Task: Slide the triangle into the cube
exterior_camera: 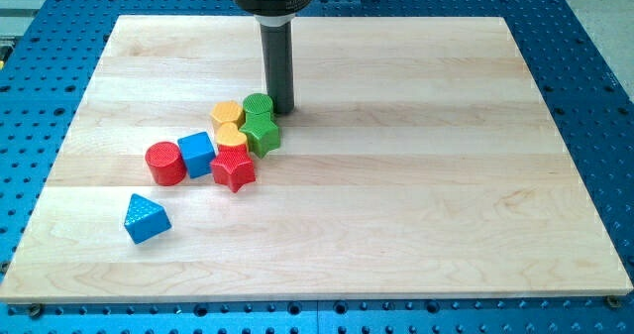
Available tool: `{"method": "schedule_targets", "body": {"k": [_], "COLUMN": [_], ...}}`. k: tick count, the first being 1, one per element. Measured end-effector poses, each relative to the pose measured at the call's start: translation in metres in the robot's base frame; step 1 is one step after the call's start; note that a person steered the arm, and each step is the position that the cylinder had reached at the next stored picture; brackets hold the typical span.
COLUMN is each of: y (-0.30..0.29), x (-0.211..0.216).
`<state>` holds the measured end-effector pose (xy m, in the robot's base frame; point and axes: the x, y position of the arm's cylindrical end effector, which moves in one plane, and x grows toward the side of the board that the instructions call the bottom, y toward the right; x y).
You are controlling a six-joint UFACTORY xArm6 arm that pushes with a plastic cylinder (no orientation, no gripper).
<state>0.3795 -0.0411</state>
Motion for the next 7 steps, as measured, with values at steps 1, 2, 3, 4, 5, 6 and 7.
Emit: {"method": "schedule_targets", "body": {"k": [1, 2, 3, 4, 5, 6, 7], "y": [-0.013, -0.020, -0.086, -0.194, -0.242, -0.223, -0.175], "x": [0.000, -0.024, -0.035, 0.040, 0.134, 0.179, 0.195]}}
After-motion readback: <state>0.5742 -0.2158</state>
